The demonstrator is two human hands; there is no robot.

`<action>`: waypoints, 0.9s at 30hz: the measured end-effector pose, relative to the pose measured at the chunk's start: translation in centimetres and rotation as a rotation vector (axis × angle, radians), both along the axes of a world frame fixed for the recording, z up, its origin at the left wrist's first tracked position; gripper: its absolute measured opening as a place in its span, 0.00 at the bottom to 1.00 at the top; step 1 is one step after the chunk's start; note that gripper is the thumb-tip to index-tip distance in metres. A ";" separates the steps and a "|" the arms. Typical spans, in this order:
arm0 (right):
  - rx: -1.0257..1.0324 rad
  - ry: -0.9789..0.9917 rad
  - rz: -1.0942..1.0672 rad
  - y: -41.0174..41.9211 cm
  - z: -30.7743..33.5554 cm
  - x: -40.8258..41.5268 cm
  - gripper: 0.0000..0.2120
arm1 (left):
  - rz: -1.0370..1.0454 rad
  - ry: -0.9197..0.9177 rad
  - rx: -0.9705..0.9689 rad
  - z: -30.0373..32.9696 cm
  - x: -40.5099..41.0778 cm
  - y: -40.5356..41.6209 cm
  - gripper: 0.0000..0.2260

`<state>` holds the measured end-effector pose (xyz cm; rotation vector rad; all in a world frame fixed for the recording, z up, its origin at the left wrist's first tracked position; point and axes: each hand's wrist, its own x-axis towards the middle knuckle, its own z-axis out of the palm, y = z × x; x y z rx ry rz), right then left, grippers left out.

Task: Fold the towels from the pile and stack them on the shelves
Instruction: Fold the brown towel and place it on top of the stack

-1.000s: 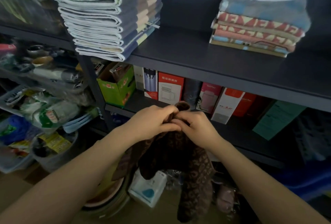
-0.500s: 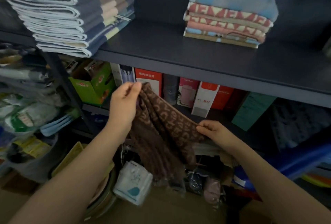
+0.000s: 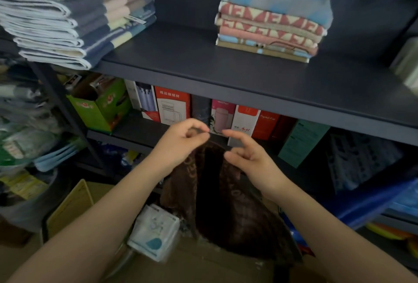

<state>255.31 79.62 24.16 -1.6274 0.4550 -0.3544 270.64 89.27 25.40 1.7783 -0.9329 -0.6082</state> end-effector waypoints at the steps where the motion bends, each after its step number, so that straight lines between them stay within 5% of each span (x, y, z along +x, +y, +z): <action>1: -0.018 -0.021 0.018 0.2 0.2 0.1 0.20 | -0.074 -0.056 -0.033 0.3 -0.6 0.0 0.03; 10: -0.082 -0.067 0.001 0.3 1.6 -0.7 0.10 | -0.313 -0.441 -0.161 2.3 -3.4 -0.2 0.05; 14: 0.059 -0.081 -0.148 -0.6 1.3 -1.9 0.06 | -0.292 -0.252 -0.059 1.5 -3.2 -0.4 0.08; 17: 0.124 -0.087 -0.228 -1.4 0.9 -2.7 0.07 | -0.261 0.099 -0.009 0.4 -3.2 -0.4 0.03; 23: 0.121 -0.050 -0.289 -0.8 -0.2 -3.7 0.13 | 0.059 0.569 -0.260 -0.5 -4.4 -1.0 0.05; 27: -0.001 -0.043 -0.283 0.2 -0.1 -4.3 0.07 | 0.094 0.454 -0.283 -0.6 -4.7 -1.3 0.07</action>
